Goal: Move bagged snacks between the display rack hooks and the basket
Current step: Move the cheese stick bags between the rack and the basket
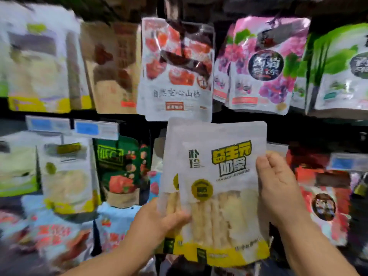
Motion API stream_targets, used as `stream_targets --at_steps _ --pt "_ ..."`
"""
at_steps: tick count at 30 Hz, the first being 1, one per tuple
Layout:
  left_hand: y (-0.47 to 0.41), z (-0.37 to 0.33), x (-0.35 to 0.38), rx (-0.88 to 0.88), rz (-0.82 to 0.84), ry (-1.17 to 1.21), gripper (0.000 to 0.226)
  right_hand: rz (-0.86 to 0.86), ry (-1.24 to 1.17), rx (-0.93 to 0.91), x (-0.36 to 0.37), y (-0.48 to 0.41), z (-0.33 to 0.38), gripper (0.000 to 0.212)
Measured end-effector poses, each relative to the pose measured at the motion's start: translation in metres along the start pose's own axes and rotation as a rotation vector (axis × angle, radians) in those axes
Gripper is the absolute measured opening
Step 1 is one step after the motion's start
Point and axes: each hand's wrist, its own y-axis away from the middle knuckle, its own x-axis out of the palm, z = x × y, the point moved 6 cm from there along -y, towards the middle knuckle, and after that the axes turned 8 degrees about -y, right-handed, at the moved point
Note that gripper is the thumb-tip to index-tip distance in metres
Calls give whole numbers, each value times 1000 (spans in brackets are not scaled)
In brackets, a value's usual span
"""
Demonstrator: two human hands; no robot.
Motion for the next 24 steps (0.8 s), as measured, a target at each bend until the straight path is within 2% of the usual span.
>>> stream_targets --at_steps 5,8,11,12,13,16,20,22,24 --pt "10 31 -97 -97 -125 -102 31 113 -141 27 106 -4 2 32" --pt "17 53 -139 -168 -244 17 30 233 -194 87 162 -3 1 47" --pt "21 72 -168 -206 -325 109 21 414 -270 167 210 -1 -3 22" --pt "21 77 -175 -210 -330 141 19 475 -271 181 222 0 -6 24" --pt "23 82 -183 -210 -346 170 22 542 -264 190 234 3 -8 36" --pt "31 95 -208 -207 -418 271 48 720 -167 217 263 13 -16 69" --pt "36 115 -235 -224 -470 366 71 769 -115 268 296 23 -29 76" --pt "40 124 -244 -251 -476 401 67 747 -130 331 312 27 -39 69" --pt "44 129 -254 -261 -503 418 51 734 -118 372 329 31 -45 65"
